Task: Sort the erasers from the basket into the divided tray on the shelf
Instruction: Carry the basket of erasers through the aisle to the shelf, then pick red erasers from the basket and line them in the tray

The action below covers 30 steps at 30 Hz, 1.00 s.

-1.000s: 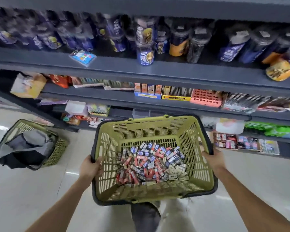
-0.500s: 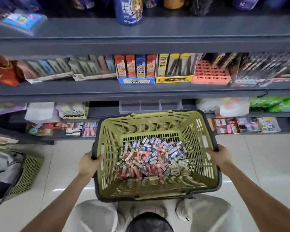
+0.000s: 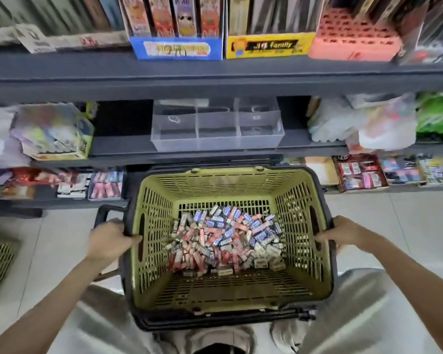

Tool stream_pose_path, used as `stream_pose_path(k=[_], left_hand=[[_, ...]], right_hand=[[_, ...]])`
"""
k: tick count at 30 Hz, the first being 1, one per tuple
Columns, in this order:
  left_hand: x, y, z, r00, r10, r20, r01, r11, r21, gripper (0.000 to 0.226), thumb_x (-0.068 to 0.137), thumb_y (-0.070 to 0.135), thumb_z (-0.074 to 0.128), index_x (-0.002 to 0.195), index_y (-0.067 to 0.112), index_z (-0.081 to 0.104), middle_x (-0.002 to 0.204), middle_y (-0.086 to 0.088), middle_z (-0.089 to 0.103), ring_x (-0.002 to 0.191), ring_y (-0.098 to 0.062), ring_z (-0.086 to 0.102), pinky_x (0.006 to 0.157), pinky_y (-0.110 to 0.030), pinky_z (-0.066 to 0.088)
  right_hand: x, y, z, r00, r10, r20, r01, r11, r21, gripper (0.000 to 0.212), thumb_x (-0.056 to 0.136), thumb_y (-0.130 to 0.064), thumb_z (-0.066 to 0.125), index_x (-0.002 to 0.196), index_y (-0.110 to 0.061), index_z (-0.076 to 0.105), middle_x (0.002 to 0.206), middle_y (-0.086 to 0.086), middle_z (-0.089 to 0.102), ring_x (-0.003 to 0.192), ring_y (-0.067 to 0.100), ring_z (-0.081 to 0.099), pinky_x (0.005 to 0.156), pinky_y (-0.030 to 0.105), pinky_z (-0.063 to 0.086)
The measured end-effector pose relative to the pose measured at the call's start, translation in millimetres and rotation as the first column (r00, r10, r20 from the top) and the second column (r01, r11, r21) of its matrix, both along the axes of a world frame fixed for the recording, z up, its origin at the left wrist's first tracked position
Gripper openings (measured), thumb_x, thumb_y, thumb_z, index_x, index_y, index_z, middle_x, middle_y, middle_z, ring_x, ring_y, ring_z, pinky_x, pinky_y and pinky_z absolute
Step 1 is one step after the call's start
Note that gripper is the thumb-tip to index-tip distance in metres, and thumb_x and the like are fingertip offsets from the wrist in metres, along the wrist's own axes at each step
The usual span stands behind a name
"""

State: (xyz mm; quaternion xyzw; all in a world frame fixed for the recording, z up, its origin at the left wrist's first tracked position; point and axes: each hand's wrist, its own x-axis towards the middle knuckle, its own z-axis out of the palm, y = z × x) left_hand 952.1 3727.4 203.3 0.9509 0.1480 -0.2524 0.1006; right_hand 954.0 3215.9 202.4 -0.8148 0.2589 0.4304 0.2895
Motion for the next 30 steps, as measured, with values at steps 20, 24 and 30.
stream_pose_path(k=[20, 24, 30], left_hand=[[56.0, -47.6, -47.6, 0.619, -0.445, 0.647, 0.361, 0.893, 0.268, 0.072, 0.075, 0.014, 0.075, 0.138, 0.002, 0.044, 0.134, -0.034, 0.044, 0.118, -0.053, 0.042, 0.093, -0.059, 0.04], [17.3, -44.8, -49.2, 0.655, -0.418, 0.629, 0.348, 0.906, 0.24, 0.072, 0.075, 0.012, 0.074, 0.14, 0.007, 0.044, 0.143, -0.031, 0.037, 0.125, -0.055, 0.034, 0.099, -0.061, 0.036], [-9.5, -47.3, -44.8, 0.711, -0.45, 0.54, 0.33, 0.892, 0.309, 0.075, 0.072, 0.02, 0.075, 0.14, 0.011, 0.044, 0.144, -0.029, 0.037, 0.129, -0.054, 0.03, 0.103, -0.059, 0.035]], right_hand=[[50.1, 53.2, -39.6, 0.105, 0.76, 0.641, 0.106, 0.633, -0.767, 0.036, 0.076, -0.012, 0.062, 0.11, -0.001, 0.056, 0.092, 0.025, 0.057, 0.082, 0.041, 0.054, 0.066, 0.044, 0.046], [-0.8, 107.2, -49.3, 0.004, 0.72, 0.694, -0.179, 0.684, -0.707, 0.023, 0.082, -0.02, 0.065, 0.102, -0.008, 0.064, 0.094, 0.013, 0.064, 0.088, 0.033, 0.058, 0.072, 0.039, 0.049], [-36.7, 154.9, -101.7, 0.408, 0.777, 0.48, -0.777, 0.571, -0.263, 0.042, 0.089, -0.028, 0.06, 0.129, -0.018, 0.05, 0.126, 0.004, 0.057, 0.112, 0.021, 0.055, 0.098, 0.038, 0.044]])
